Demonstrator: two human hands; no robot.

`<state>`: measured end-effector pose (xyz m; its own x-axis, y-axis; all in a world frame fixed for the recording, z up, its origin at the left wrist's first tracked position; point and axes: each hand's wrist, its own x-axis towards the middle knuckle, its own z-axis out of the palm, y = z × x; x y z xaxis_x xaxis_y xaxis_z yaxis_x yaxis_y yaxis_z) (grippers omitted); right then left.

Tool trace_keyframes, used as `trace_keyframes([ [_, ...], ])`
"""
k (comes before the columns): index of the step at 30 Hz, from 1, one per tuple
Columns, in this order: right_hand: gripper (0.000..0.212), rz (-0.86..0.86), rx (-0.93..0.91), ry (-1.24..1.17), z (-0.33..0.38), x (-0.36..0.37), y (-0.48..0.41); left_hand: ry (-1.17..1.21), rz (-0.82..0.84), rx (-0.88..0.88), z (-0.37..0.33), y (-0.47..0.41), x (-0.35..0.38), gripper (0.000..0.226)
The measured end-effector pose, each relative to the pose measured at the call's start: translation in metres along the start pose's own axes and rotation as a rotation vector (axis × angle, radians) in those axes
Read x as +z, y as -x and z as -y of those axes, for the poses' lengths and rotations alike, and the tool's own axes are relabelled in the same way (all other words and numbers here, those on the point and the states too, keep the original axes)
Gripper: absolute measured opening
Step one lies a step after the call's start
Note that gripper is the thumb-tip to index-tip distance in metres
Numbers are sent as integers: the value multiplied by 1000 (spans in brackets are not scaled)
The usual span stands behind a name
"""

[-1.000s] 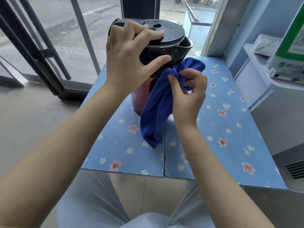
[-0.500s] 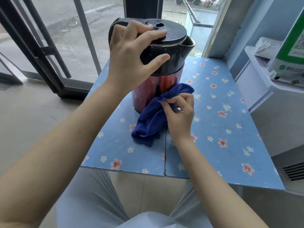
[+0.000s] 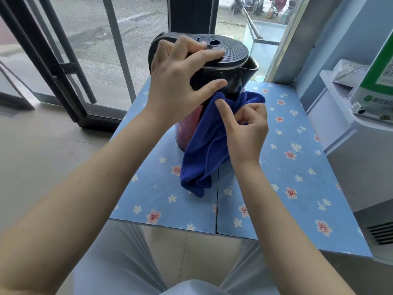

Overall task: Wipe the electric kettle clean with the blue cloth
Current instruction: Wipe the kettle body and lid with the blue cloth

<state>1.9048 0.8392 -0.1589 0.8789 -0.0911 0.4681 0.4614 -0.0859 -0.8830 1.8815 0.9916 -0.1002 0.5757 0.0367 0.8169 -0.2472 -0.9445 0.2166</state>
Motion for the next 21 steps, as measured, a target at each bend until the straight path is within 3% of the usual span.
trace_keyframes([
  [10, 41, 84, 150, -42, -9, -6, -1, 209, 136, 8, 25, -10, -19, 36],
  [15, 36, 119, 201, -52, -23, -9, 8, 422, 288, -360, 52, -7, -14, 78],
  [21, 31, 80, 221, -85, -27, -6, 12, 414, 172, -464, 73, -21, -23, 69],
])
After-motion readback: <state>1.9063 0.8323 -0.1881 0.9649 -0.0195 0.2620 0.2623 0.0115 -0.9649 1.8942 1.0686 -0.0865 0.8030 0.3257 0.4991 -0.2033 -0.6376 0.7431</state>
